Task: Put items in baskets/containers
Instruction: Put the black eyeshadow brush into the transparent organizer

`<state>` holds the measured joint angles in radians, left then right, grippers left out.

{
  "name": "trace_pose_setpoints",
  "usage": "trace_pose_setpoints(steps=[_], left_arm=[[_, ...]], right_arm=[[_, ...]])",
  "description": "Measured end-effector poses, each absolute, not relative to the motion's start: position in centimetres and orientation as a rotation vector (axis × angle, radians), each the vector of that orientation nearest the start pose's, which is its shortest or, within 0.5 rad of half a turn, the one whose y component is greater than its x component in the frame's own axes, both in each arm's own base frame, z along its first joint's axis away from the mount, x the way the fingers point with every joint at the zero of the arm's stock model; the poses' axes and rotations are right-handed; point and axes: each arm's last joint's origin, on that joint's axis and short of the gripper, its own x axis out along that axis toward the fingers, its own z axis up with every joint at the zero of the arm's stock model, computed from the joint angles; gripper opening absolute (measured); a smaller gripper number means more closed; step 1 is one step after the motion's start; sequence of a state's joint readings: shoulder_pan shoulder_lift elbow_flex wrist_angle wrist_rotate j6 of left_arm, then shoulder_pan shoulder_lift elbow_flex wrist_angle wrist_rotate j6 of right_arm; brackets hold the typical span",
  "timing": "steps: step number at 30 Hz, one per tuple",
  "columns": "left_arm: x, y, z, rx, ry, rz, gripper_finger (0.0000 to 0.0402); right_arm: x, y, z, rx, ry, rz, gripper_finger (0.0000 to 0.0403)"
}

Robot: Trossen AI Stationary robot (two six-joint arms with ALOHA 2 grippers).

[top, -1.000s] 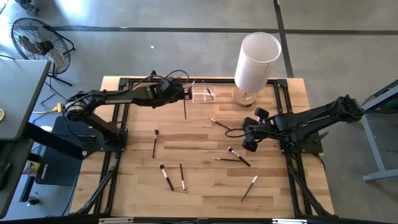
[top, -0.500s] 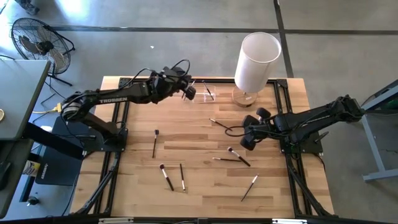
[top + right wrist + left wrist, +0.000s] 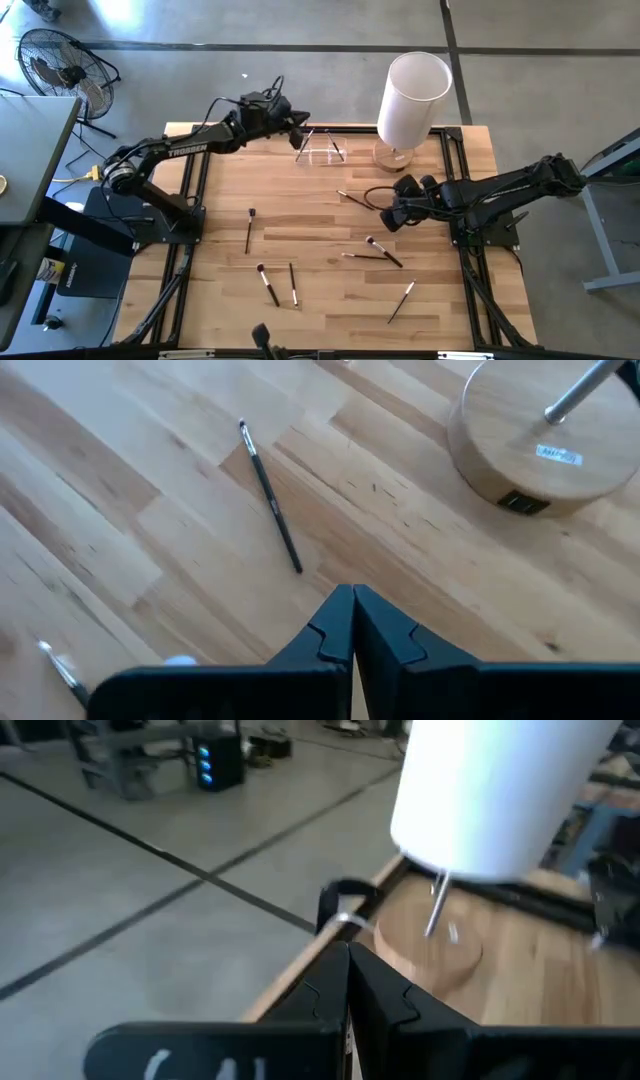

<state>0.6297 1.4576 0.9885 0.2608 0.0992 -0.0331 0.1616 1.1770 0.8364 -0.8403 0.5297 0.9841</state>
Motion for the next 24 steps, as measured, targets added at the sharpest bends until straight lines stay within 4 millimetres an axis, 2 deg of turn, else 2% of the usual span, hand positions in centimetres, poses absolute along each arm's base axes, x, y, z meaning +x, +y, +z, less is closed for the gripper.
trace_pose_setpoints(steps=[7,17,24], left_arm=[[24.8,21.1,27.0,-0.063,0.065,0.490,0.0000],[25.4,23.0,23.6,-0.098,0.101,0.389,0.0000],[25.7,23.1,22.7,-0.099,0.125,0.381,0.0000]], right_arm=[[21.0,1.7,23.9,0.521,0.730,-0.847,0.0004],[21.8,0.8,24.4,0.575,0.623,-0.874,0.0003],[22.0,0.3,24.5,0.598,0.597,-0.882,0.0003]])
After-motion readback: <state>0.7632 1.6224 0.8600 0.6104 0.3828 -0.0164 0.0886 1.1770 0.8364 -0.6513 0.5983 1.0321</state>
